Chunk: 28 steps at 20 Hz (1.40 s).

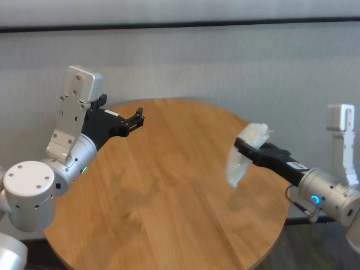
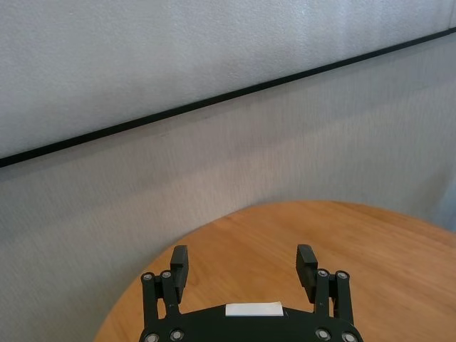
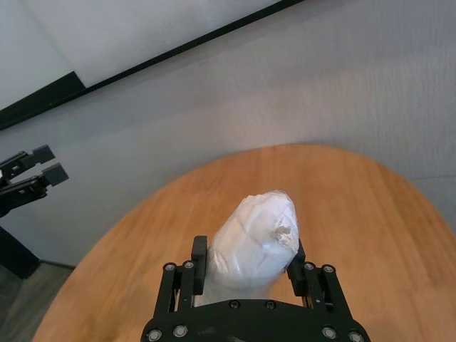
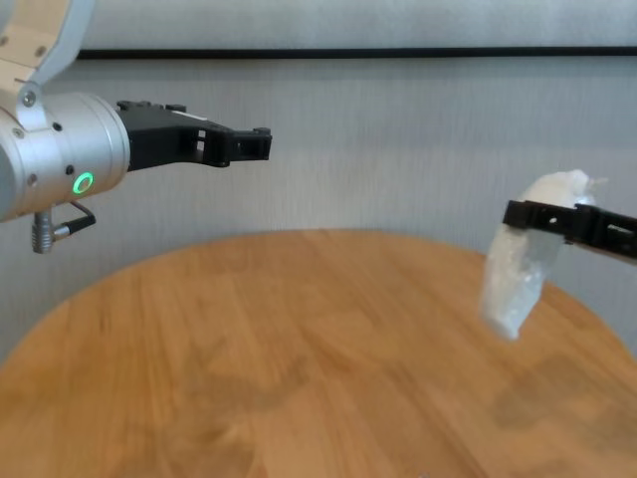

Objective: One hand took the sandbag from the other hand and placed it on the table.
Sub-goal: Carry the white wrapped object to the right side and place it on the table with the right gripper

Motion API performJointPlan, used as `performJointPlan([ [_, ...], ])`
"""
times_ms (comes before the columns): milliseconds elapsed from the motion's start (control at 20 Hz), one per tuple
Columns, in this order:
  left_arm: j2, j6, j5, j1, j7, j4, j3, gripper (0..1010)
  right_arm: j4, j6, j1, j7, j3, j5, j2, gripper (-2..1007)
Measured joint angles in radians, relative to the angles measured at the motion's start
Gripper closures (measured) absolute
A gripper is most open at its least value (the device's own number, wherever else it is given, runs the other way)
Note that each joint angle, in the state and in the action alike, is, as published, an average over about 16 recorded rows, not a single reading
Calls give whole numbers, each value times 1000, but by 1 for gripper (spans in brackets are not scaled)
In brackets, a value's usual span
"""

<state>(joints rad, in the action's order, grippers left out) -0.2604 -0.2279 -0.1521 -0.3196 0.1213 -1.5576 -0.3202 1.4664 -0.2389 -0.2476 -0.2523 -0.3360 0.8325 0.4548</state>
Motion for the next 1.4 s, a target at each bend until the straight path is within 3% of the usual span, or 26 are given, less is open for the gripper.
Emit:
performJointPlan([
  [350, 0, 0, 0, 0, 0, 0, 0, 10, -39, -34, -34, -4, -10, -10, 31, 346],
  [650, 0, 1, 0, 0, 0, 0, 0, 10, -92, -67, -77, -28, -36, -26, 43, 346],
  [1400, 0, 1, 0, 0, 0, 0, 0, 10, -233, -126, -192, -107, -121, -90, 30, 346],
])
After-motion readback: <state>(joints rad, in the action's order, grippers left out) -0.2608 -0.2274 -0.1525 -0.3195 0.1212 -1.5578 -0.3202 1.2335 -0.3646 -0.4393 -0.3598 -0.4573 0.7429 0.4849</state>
